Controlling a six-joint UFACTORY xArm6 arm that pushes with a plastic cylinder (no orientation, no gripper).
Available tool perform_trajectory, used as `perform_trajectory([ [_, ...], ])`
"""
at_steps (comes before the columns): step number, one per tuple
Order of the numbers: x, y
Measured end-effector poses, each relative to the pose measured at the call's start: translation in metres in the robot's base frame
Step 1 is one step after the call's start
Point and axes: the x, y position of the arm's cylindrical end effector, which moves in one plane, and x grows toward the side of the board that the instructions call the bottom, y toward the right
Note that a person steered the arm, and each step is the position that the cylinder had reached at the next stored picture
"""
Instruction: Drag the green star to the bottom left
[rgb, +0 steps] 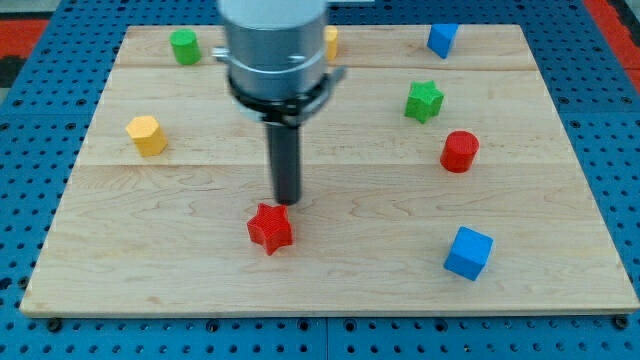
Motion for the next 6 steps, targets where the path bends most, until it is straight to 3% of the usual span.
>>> perform_trajectory([
  [1, 0.021, -0.016],
  [2, 0.046, 0.013],
  [3, 0.018, 0.019],
  [5, -0.121, 0.153],
  [6, -0.122, 0.246],
])
